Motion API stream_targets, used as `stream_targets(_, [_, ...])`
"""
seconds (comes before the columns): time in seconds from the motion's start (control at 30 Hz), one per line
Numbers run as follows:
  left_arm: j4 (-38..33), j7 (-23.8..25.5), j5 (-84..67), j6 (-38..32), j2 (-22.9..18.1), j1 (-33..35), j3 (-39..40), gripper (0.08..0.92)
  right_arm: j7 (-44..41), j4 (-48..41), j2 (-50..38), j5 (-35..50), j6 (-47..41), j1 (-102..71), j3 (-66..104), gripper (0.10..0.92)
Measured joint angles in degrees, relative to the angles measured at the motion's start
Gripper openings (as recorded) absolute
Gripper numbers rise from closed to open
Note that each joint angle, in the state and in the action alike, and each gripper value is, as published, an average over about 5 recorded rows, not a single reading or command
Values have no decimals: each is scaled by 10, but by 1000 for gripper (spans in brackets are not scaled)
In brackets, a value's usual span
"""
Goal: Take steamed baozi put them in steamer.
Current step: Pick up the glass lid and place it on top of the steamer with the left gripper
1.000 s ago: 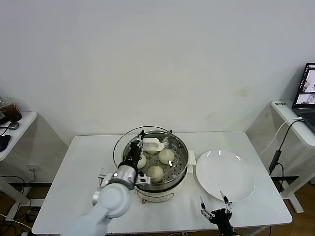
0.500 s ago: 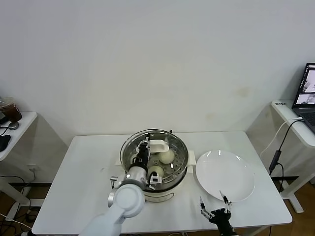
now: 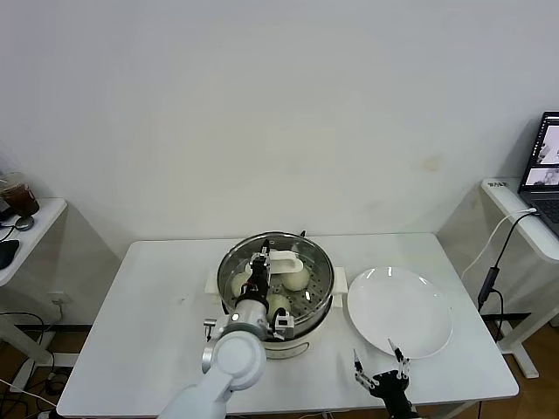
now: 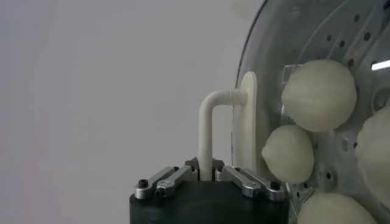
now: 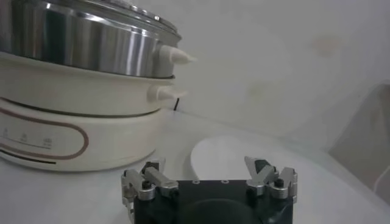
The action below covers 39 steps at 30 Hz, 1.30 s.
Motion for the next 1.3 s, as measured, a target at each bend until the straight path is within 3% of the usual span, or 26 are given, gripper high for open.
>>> stream_targets(1.07, [9,-20,22,-12,-22,23,-14,181,-1,1,-1,-4,2,-4,-7,823])
stream_targets(1.3, [-1,-29,9,-15,-20,33,-20,338,-1,4,-1,-5,3,-5,-8,823])
